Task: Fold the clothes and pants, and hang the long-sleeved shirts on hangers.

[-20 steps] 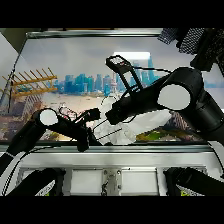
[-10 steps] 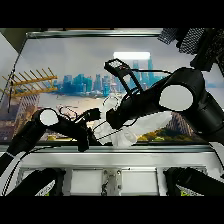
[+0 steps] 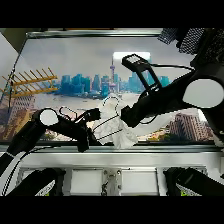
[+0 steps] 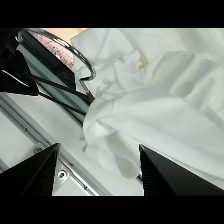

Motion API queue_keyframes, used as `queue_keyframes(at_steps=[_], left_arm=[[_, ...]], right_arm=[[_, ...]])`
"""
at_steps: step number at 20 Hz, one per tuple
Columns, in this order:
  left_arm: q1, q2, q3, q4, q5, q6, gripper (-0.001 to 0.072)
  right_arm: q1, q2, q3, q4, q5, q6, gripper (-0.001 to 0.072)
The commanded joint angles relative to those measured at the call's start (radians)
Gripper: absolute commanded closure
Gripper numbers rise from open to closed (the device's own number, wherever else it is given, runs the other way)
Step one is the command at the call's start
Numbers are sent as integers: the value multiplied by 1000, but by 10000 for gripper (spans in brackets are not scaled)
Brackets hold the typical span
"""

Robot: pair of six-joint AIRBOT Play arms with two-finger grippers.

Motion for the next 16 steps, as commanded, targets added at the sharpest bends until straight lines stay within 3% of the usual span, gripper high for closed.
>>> queue_keyframes(at_steps=[1, 5, 7, 11, 16], left_arm=[[8, -1, 0, -6, -18, 30, 696], [108, -54, 37, -119, -141, 100, 696], [133, -108, 97, -117, -179, 121, 696], [135, -227, 226, -118, -230, 179, 696], [145, -348, 337, -117, -322, 186, 696]], right_arm=[[-89, 27, 5, 75, 8, -151, 165], [-278, 29, 5, 332, 6, -368, 165], [-329, 30, 5, 355, 6, -422, 169], [-348, 30, 5, 345, -24, -422, 170], [-458, 30, 2, 365, -8, -724, 170]])
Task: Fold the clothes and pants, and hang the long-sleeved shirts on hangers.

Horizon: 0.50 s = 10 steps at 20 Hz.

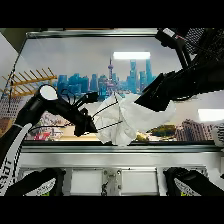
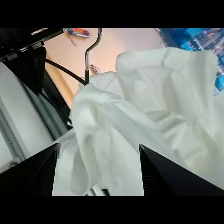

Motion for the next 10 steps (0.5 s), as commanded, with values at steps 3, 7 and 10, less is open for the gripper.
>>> queue_keyframes(at_steps=[3, 7, 10], left_arm=[[5, -75, 61, -1, -48, 85, 696], [5, -74, 61, 0, -48, 100, 696], [5, -74, 61, -1, -43, 100, 695]], right_arm=[[-264, 0, -60, 156, 108, -349, 170], [-558, -9, -231, 394, 157, -591, 170], [-679, -34, -350, 463, 199, -866, 170]])
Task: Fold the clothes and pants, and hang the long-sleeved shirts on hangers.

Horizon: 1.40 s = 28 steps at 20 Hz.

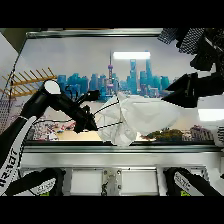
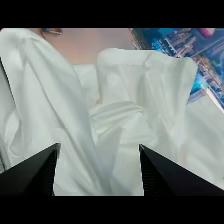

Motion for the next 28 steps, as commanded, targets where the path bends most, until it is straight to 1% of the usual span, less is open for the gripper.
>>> queue_keyframes(at_steps=[1, 2, 4, 14, 23, 28], left_arm=[[1, -3, 2, 0, 1, 10, 695], [1, -3, 2, 0, 1, 10, 695], [1, -3, 2, 0, 1, 10, 695], [1, -3, 2, -1, 5, 9, 695], [1, -3, 2, -1, 9, 9, 695], [1, -3, 2, -1, 9, 9, 695]], right_arm=[[-159, -27, -137, 161, 62, -333, 170], [-174, -42, -159, 206, 79, -362, 170], [-175, -84, -179, 239, 138, -405, 170], [-77, -178, -252, 243, 153, -436, 170], [20, -235, -252, 256, 151, -435, 171], [33, -239, -252, 275, 151, -433, 171]])
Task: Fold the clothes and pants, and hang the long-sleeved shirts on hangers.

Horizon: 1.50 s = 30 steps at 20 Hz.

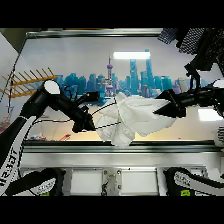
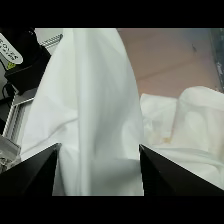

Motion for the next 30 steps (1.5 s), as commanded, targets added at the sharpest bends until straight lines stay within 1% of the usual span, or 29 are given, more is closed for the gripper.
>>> queue_keyframes(at_steps=[1, 11, 13, 14, 15, 16, 17, 25, 26, 27, 28, 29, 30], left_arm=[[-1, 0, 1, -26, 8, 0, 695], [-1, 0, 1, -26, 9, -1, 694], [-1, 0, 1, -26, 9, -1, 694], [-1, 0, 1, -26, 9, -1, 694], [-1, 0, 1, -26, 9, -1, 694], [-1, 0, 1, -26, 9, -1, 694], [-1, 0, 1, -26, 9, -1, 694], [0, 0, 1, -21, 16, -13, 693], [-1, 0, 1, -3, 18, -31, 646], [-1, 0, 1, 15, 20, -64, 417], [0, 0, 1, 35, 29, -125, 301], [-1, 0, 1, 55, 37, -179, 303], [0, 0, 1, 65, 35, -204, 303]], right_arm=[[11, -4, 0, 11, 6, 2, 170], [11, -4, 0, 11, 6, 5, 170], [11, -4, 0, 11, 6, 5, 181], [11, -4, 0, 11, 6, 5, 249], [11, -4, 0, 11, 6, 5, 429], [11, -4, 0, 11, 6, 5, 626], [11, -4, 0, 11, 6, 0, 692], [11, -4, 0, 11, 5, 1, 693], [11, -4, 0, 11, 3, 1, 694], [11, -4, 0, 11, 2, 1, 694], [11, -4, 0, 11, -2, 1, 695], [11, -4, 0, 12, -5, 1, 695], [11, -4, 0, 11, -5, 1, 695]])
